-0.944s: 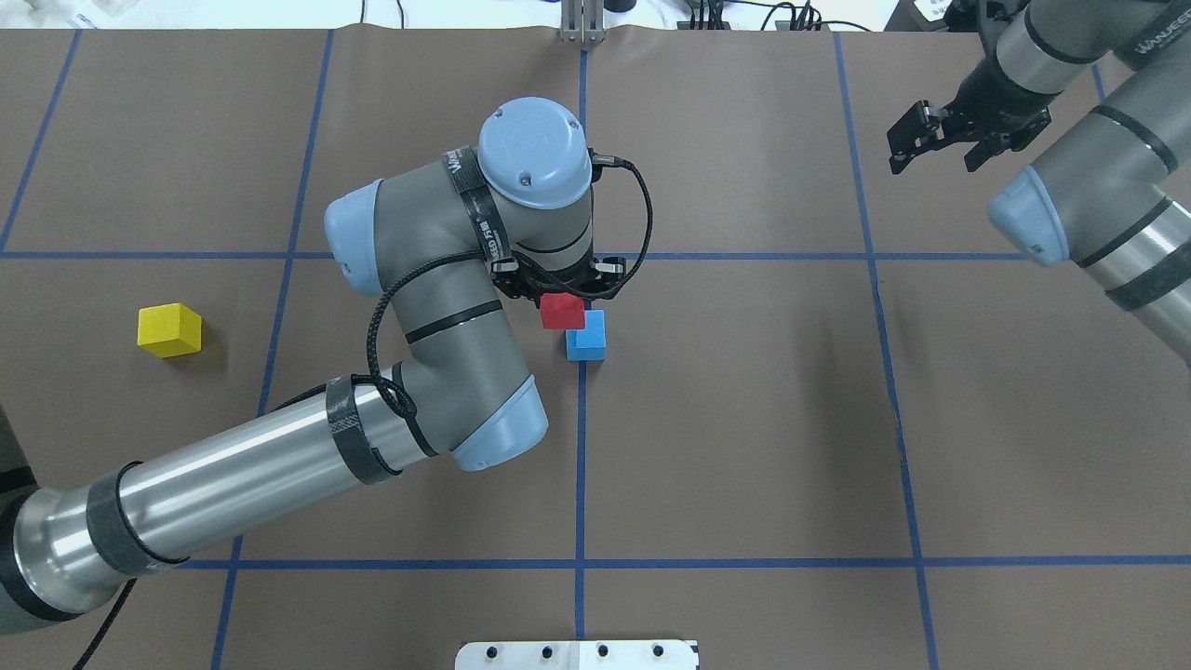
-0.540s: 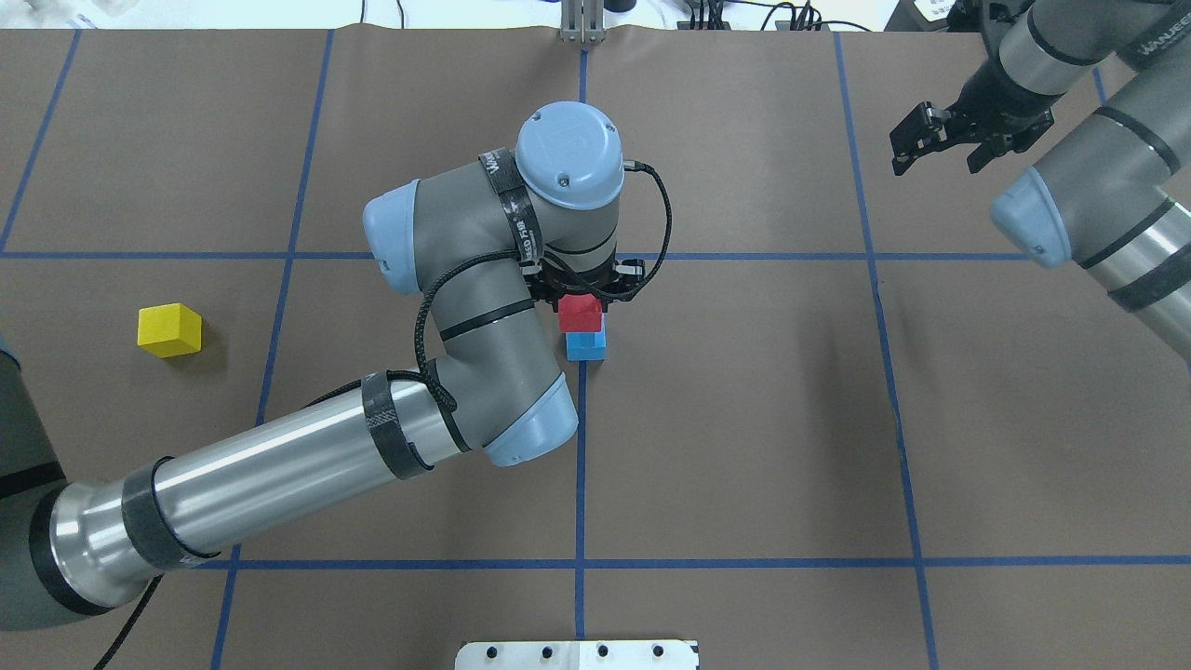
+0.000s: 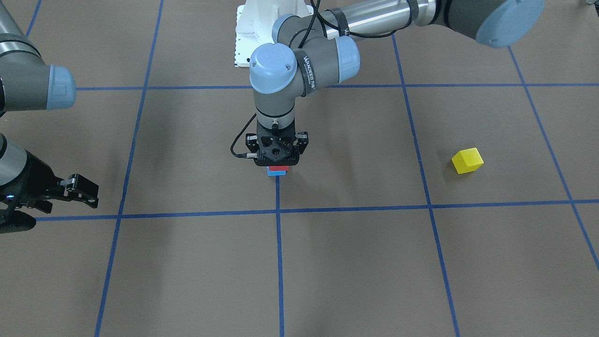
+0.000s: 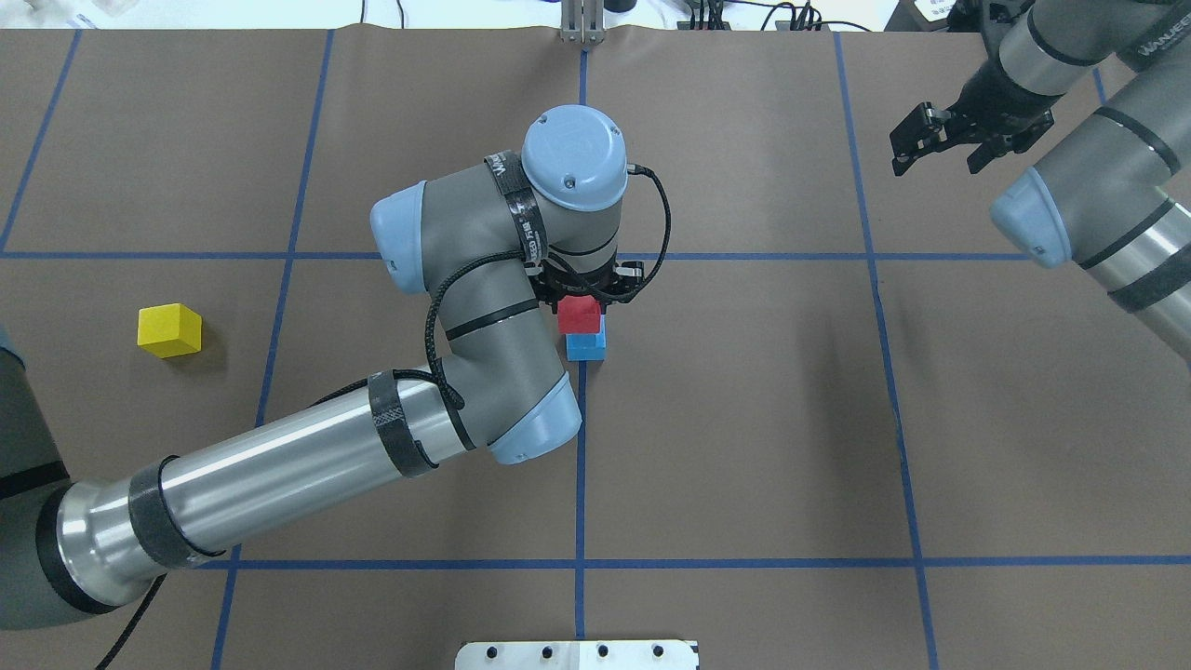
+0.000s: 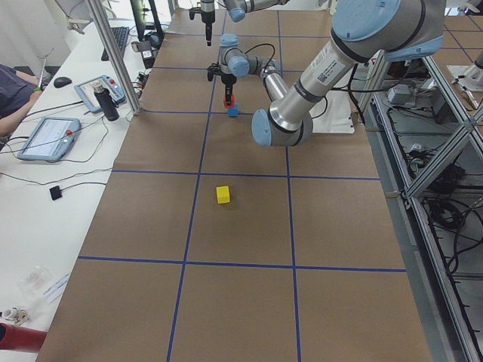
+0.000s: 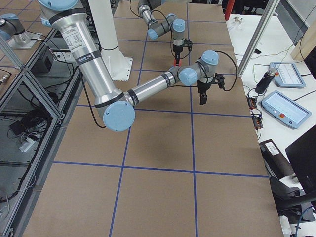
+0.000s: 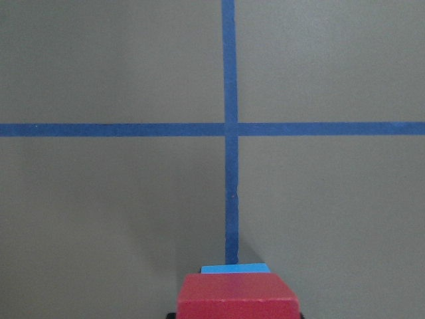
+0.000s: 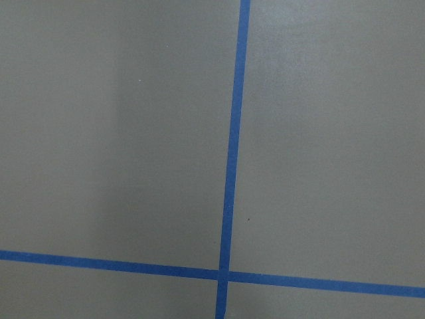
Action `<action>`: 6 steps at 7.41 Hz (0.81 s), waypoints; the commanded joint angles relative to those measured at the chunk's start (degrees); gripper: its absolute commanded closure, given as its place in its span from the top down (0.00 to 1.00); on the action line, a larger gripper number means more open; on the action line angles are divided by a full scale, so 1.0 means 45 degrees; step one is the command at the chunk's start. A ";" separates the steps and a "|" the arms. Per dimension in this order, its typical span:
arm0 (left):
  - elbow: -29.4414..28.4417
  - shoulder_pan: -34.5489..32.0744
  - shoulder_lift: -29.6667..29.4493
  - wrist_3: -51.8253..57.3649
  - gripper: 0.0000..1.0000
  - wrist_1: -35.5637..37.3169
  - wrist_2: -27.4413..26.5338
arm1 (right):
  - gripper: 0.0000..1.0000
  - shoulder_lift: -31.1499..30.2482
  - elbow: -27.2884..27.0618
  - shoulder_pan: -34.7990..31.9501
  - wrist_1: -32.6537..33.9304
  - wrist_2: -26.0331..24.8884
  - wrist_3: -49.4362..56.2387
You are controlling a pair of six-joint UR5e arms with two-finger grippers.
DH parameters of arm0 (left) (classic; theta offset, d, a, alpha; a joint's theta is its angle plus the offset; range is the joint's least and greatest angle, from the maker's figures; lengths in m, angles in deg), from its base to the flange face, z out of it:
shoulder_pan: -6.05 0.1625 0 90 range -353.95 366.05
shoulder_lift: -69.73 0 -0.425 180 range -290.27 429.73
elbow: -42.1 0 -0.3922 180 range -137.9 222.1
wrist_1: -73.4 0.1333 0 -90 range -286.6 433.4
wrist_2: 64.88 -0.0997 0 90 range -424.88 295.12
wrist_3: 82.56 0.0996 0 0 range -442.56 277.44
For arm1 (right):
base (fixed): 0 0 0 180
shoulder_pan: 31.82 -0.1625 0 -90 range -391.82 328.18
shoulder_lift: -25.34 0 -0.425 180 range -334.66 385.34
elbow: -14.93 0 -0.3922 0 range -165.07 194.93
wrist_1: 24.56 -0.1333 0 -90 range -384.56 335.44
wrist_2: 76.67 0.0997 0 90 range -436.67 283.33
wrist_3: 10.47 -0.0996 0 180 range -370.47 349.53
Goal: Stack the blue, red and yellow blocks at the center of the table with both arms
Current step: 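Lower the red cube onto the blue cube and open the left gripper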
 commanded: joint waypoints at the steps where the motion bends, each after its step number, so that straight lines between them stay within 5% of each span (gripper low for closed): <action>1: 0.0014 0.0007 0.0004 -0.0041 0.00 0.0004 0.0019 | 0.99 0.0000 0.0000 -0.0003 0.0000 0.0015 -0.0003; 6: 0.0053 0.0144 0.0004 -0.0120 0.00 0.0004 0.0020 | 0.99 -0.0039 -0.0020 -0.0003 0.0000 0.0035 0.0017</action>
